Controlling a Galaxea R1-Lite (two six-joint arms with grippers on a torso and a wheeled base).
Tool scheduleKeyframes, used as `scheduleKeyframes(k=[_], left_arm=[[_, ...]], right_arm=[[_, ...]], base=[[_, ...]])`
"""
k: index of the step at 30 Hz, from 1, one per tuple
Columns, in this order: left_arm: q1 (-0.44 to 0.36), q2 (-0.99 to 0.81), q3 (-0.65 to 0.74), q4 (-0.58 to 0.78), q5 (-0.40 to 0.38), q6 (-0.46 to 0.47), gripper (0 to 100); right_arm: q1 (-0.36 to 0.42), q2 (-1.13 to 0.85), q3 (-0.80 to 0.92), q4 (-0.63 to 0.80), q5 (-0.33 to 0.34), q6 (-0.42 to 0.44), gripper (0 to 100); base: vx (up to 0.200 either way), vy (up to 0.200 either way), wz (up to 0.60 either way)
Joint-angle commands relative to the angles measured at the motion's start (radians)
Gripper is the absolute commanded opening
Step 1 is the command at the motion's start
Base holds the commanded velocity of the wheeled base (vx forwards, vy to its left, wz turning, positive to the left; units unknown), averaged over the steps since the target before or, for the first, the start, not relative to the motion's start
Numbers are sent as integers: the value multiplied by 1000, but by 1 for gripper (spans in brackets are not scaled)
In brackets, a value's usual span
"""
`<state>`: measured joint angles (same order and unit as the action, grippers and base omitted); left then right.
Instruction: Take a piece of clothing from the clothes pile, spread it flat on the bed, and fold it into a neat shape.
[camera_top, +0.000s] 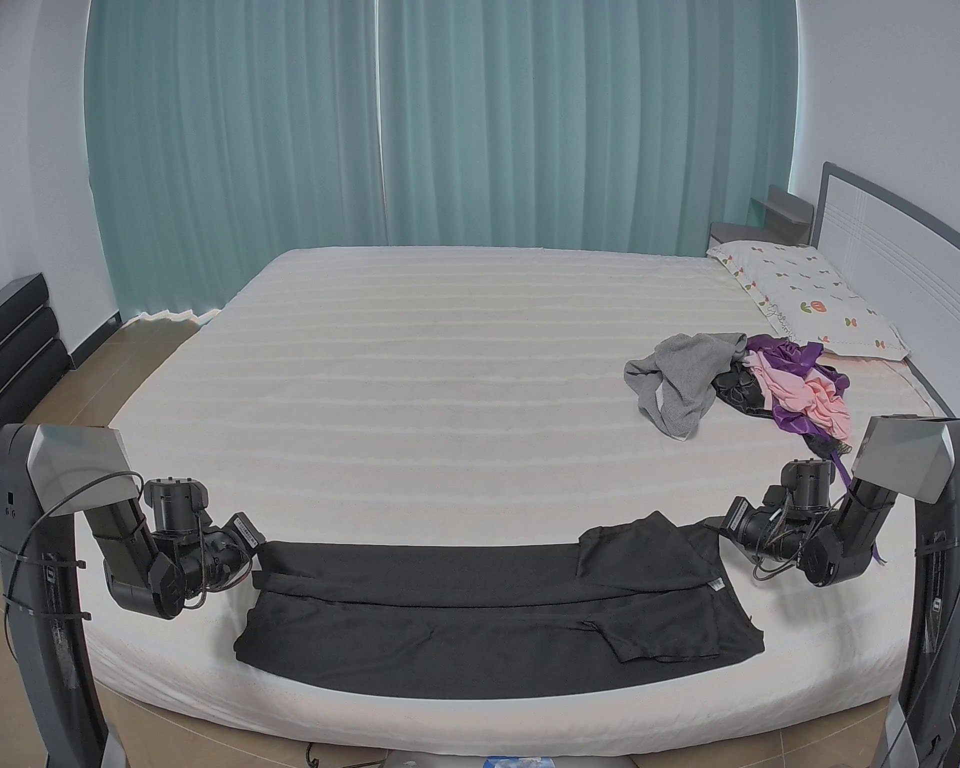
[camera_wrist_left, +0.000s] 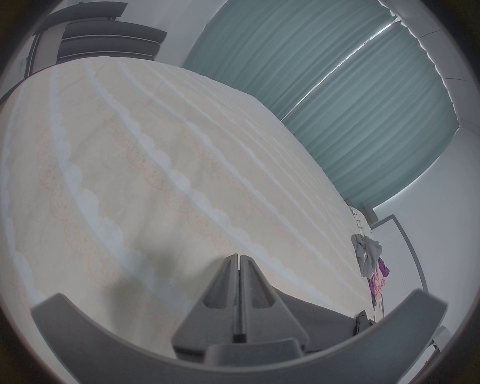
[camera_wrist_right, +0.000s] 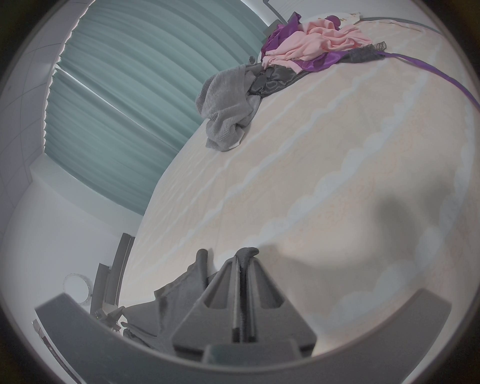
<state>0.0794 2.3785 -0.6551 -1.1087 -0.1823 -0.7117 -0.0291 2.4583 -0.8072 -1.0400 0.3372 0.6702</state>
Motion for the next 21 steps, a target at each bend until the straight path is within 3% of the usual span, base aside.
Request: scheduleKeyframes(k=[1, 13, 14, 15, 16, 21], left_arm=[[0, 2, 0, 0, 0, 0, 0], [0, 2, 0, 0, 1, -2, 0], [-1, 2, 0, 0, 1, -3, 0], [-1, 2, 0, 0, 1, -3, 0], [-1, 2, 0, 0, 1, -5, 100], [0, -2, 2, 0, 1, -8, 100]], right_arm=[[-8, 1, -9, -2, -3, 2, 0], [-14, 7, -12, 0, -3, 0, 0], [-14, 7, -12, 0, -3, 2, 100], [-14, 7, -12, 0, -3, 0, 100], [-14, 5, -10, 0, -1, 2, 100], [-14, -15, 3, -2, 0, 25, 100]], base=[[0, 0, 0], [0, 0, 0], [0, 0, 0], [0, 0, 0], [0, 0, 0], [0, 0, 0]])
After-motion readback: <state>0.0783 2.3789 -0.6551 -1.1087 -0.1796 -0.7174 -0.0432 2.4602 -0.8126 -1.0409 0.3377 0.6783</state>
